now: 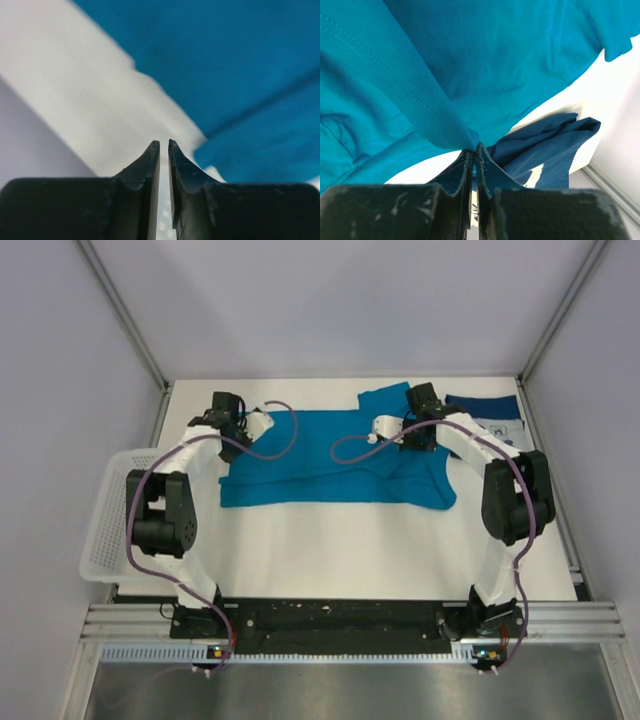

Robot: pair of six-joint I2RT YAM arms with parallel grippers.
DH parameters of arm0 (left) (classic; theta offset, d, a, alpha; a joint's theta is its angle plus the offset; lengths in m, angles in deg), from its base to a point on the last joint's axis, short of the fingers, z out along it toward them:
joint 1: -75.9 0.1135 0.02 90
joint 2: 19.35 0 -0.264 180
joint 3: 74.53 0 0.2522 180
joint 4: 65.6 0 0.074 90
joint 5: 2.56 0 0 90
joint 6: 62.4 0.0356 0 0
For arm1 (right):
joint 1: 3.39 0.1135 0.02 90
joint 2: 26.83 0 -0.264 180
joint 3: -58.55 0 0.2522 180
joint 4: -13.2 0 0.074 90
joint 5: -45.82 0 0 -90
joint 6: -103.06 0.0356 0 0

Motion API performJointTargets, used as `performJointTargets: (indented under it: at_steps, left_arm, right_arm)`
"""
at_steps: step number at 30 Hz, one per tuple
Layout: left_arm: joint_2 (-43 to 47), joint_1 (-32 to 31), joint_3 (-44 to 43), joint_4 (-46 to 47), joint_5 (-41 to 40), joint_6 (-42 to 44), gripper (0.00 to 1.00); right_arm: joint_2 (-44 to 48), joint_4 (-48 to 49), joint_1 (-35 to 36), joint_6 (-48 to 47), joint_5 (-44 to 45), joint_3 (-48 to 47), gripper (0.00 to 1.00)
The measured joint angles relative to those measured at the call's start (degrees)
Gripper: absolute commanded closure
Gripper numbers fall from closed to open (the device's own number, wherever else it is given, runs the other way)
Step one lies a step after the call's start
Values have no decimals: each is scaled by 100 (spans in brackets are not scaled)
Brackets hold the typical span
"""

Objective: Fold and stack the t-shirts
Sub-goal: Fold the flattened tshirt in 1/3 of the way

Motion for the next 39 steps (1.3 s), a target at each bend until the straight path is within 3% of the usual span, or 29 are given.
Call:
performJointTargets:
  at_steps: [4, 7, 11, 16, 39]
  left_arm:
    - [750, -199, 848, -514, 1316, 914, 100]
    - [992, -507, 1191, -975, 1928, 1399, 100]
    - [564, -743, 1134, -1296, 2282, 1576, 100]
    - [-98, -723, 903, -1353, 2216, 1530, 100]
    - [-984, -695, -337, -1102, 1121, 1233, 100]
  right_arm:
    - [-4, 2, 0, 15, -28, 0, 100]
    - [-11, 2, 0, 46, -35, 0, 100]
    - [-20, 2, 0, 63, -39, 0, 100]
    - [-31, 2, 0, 68, -52, 0, 100]
    - [-31, 4, 0, 66, -74, 0, 100]
